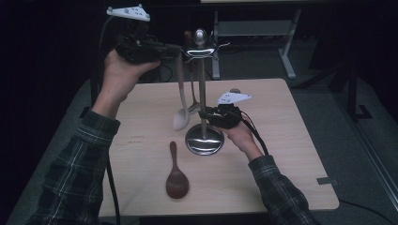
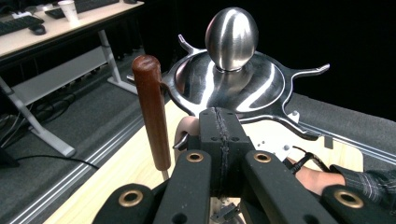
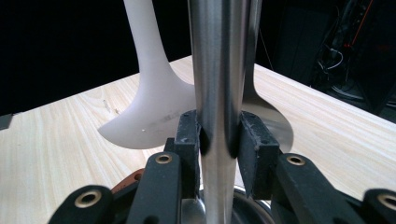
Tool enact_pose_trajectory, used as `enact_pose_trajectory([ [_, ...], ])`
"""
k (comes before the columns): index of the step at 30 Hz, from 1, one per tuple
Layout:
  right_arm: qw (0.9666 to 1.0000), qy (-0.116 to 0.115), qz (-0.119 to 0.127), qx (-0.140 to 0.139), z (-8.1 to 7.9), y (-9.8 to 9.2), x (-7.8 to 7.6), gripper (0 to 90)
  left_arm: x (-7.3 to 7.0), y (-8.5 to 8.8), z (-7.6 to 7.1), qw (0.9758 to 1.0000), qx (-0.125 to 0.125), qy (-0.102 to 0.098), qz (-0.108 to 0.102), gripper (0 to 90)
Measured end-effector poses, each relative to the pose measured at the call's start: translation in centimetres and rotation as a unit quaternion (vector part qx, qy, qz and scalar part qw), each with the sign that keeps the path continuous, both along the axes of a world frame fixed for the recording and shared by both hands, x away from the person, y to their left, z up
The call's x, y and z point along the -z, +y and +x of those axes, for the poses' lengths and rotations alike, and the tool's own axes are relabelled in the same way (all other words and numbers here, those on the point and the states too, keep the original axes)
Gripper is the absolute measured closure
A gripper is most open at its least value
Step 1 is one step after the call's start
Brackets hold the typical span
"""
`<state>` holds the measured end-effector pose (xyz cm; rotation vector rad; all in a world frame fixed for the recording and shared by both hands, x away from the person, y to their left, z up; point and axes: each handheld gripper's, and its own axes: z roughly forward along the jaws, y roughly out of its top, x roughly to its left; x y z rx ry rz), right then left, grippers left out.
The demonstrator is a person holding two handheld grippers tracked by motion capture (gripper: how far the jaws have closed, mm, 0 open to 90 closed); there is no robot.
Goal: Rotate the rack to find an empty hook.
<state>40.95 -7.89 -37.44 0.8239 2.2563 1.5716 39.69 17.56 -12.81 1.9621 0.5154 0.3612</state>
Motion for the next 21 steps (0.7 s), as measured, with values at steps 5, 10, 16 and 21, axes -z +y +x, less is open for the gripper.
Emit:
enact_pose_trajectory([
  [5, 0.9997, 0.020, 0.012, -0.004, 0.0, -0.4, 0.0, 56.3, 0.5, 0.5, -0.8, 0.9999, 0.010, 0.003, -0.004, 90.0],
  [10, 0.9996, 0.023, 0.014, -0.006, -0.7, -1.4, -0.5, 48.4, 1.5, 1.3, -1.9, 0.9999, 0.015, 0.008, -0.002, 90.0],
  [16, 0.9998, 0.021, 0.003, -0.006, -2.3, -2.9, -0.3, 43.9, 3.2, 2.4, -3.4, 0.9997, 0.021, 0.015, 0.003, 89.9],
  [21, 0.9996, 0.030, -0.001, 0.001, -3.4, -4.1, 0.0, 42.7, 5.4, 3.0, -4.3, 0.9995, 0.017, 0.024, 0.015, 89.9],
])
